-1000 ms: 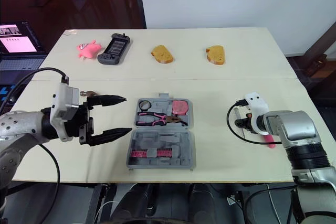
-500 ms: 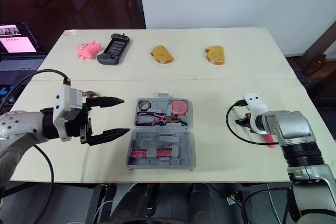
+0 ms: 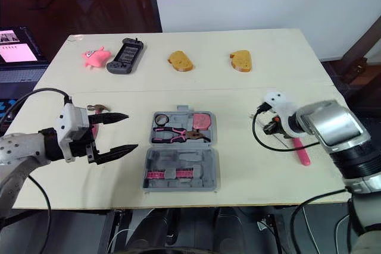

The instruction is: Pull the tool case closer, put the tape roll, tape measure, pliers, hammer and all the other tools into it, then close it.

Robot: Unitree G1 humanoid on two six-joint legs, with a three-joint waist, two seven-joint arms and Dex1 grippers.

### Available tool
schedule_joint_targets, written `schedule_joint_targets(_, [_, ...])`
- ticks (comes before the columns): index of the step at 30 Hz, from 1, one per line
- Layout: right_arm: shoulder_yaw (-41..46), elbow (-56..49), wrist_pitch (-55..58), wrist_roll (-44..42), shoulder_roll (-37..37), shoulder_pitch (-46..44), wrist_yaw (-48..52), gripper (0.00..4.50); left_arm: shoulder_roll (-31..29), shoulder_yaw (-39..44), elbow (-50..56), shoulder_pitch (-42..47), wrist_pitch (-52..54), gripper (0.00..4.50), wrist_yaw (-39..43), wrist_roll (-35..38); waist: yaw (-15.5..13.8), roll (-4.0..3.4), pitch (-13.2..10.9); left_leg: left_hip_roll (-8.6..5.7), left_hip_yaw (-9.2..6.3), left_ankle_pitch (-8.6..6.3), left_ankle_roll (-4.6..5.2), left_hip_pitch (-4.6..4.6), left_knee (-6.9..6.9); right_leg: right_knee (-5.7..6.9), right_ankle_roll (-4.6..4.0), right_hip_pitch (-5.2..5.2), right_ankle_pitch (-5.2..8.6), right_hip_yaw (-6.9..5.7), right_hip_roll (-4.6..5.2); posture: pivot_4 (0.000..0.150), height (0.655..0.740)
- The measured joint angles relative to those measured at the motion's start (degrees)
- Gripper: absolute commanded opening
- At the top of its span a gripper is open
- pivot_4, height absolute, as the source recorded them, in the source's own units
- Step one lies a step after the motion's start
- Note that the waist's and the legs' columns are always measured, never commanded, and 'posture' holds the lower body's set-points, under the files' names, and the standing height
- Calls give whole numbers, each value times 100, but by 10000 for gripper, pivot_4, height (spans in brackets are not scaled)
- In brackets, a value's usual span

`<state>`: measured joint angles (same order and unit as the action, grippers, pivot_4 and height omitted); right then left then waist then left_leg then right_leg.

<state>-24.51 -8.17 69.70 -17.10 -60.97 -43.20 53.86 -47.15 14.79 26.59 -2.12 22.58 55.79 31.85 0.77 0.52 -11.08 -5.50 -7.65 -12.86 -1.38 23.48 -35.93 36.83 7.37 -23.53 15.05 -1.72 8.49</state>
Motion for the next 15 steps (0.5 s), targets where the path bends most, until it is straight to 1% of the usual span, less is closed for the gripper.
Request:
schedule_joint_targets(3, [-795,-403,-231,51,-161,-834,1025,467,125,249,-277,-308,-357,45000,-85,-208,6,0,-2,1,0,-1,-1,0,5,-3,3,-4,0,0,0,1500,7400])
schedule_joint_targets(7, [-1709,-383,-404,432,26,-1790,1823,467,246,512,-540,-604,-681,45000,-123,-363,-7,3,-4,-1,-1,-2,-2,1,2,-5,2,-3,0,1,1,1500,7400])
schedule_joint_targets(11, [-2235,-372,-359,583,810,-2385,2138,467,244,685,-804,-898,-1080,45000,282,-365,12,6,-3,0,-1,-3,-4,1,7,-2,1,-12,-1,3,0,1500,7400])
schedule_joint_targets(13, [-2438,-366,-176,578,1350,-2585,2140,467,273,683,-922,-877,-1288,45000,341,-391,4,6,-3,1,-4,-2,-6,2,8,10,2,-20,-1,4,-1,1500,7400])
schedule_joint_targets(15, [-2575,-364,61,554,1678,-2728,2134,467,303,690,-1006,-918,-1418,45000,365,-405,-15,6,-3,-1,-6,-1,-8,3,10,14,1,-24,-1,4,0,1500,7400])
